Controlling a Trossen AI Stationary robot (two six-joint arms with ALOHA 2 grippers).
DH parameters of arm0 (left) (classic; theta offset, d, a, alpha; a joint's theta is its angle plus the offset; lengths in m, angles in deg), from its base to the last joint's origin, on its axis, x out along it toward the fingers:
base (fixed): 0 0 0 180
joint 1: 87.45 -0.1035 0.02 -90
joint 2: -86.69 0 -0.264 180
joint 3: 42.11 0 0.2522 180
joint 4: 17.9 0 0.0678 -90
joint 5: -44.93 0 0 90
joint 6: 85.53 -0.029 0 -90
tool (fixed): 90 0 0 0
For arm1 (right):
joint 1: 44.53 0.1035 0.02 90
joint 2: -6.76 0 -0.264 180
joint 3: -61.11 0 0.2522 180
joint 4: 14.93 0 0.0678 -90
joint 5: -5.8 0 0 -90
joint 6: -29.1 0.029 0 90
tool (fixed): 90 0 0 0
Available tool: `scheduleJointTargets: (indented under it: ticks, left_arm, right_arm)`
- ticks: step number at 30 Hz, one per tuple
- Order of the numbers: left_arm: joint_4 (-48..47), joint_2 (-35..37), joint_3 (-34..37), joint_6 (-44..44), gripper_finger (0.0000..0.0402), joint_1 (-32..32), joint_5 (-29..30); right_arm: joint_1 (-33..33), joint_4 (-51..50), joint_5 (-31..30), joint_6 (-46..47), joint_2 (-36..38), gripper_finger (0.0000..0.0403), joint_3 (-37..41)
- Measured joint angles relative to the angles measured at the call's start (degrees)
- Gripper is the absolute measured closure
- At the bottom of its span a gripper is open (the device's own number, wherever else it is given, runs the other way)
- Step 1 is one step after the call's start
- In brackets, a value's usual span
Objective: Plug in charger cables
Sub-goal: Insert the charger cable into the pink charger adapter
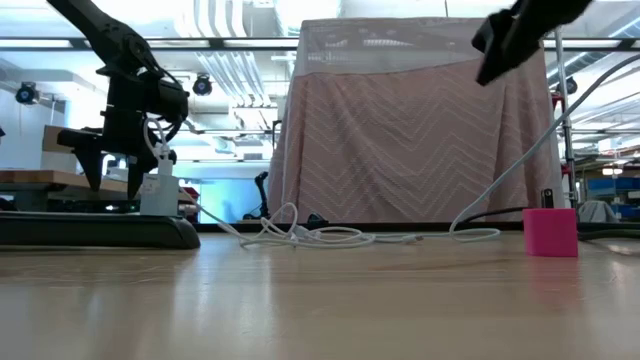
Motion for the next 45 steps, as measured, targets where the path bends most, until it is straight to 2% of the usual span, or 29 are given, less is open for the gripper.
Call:
scheduleJointTargets:
  ticks: [4,6,10,15,21,28,32,35,39,43,45]
  left_arm:
    - [-0.13,0.00,0.19,-0.53,0.0094,0.04,-0.86]
    - [-0.13,0.00,0.49,-1.97,0.0095,0.08,-2.21]
    - [-0.06,0.01,1.11,-5.04,0.0102,0.57,-5.33]
    - [0.27,0.58,1.77,-8.13,0.0116,3.01,-7.98]
    - [6.65,3.52,2.51,-7.96,0.0132,10.89,-15.61]
    - [13.07,9.59,1.83,-6.22,0.0143,21.07,-15.26]
    - [21.31,12.76,2.09,-7.59,0.0142,26.85,-15.14]
    - [32.19,13.53,3.73,-9.17,0.0138,32.41,-15.13]
    - [46.30,12.11,6.64,-8.76,0.0132,39.59,-15.42]
    - [54.14,9.56,8.33,-7.11,0.0134,44.54,-15.26]
    - [54.91,8.98,8.57,-9.65,0.0140,46.59,-14.67]
  right_arm:
    - [2.17,6.40,2.02,-2.06,-3.36,0.0152,-0.01]
    - [2.96,6.91,5.02,-1.69,-5.90,0.0153,-0.03]
    - [4.41,5.17,10.94,3.30,-10.97,0.0164,-0.01]
    - [4.90,-3.29,12.88,10.12,-15.62,0.0175,-0.01]
    - [1.80,-11.39,12.72,11.66,-17.03,0.0158,-0.01]
    - [-1.03,-13.55,12.81,11.19,-14.72,0.0121,-0.01]
    - [-1.16,-13.36,14.37,10.48,-13.31,0.0108,-0.19]
    - [-1.20,-11.52,11.28,7.94,-12.83,0.0105,-1.95]
    - [-1.59,-3.72,1.12,1.10,-12.92,0.0114,-3.48]
    - [-4.07,4.95,-0.70,-3.18,-15.14,0.0130,-2.80]
    - [-5.55,11.56,-1.68,-5.32,-17.27,0.0139,-2.25]
